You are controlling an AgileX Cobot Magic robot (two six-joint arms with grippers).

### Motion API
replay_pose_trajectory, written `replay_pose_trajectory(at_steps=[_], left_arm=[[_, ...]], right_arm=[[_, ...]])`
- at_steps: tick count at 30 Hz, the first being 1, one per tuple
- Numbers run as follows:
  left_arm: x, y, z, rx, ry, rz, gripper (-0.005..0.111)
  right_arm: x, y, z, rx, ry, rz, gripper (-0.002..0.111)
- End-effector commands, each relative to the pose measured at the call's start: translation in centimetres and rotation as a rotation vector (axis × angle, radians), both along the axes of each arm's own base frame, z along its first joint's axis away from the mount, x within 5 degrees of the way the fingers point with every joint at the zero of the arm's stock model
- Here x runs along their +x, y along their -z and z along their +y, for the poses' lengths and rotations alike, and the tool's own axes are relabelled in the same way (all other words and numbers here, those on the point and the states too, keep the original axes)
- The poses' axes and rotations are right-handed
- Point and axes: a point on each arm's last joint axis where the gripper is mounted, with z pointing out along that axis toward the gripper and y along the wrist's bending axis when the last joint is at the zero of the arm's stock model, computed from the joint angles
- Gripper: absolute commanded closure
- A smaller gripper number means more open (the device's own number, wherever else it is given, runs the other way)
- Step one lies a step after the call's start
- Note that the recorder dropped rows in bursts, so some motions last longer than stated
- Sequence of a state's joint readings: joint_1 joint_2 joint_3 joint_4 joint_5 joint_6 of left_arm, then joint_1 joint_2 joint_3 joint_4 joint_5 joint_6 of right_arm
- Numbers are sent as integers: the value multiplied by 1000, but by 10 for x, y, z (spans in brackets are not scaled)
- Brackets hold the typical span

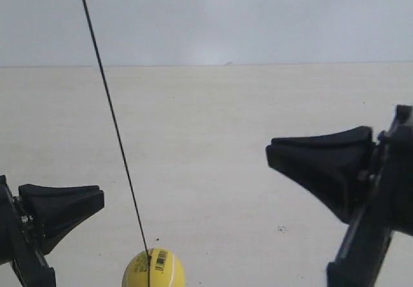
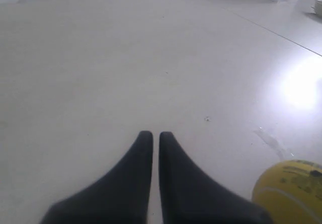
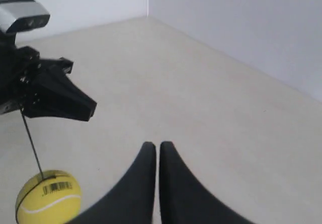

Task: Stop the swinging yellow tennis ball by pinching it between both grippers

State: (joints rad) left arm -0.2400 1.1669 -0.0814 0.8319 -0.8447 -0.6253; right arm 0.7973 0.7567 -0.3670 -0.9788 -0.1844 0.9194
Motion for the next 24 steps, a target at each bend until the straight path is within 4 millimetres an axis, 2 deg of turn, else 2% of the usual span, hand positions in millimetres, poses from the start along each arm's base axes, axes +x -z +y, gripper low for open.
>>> replay_pose_trajectory(at_steps=[1, 11, 24], left_arm=[[-5, -10, 7, 6, -72, -18, 102], [-24, -36, 21, -43, -193, -114, 102], [-62, -64, 29, -138, -185, -342, 102]], right_arm=[[-11, -18, -24, 82, 99, -48, 108], [-39, -42, -58, 260, 138, -172, 108], [-54, -47, -84, 334, 220, -229, 108]])
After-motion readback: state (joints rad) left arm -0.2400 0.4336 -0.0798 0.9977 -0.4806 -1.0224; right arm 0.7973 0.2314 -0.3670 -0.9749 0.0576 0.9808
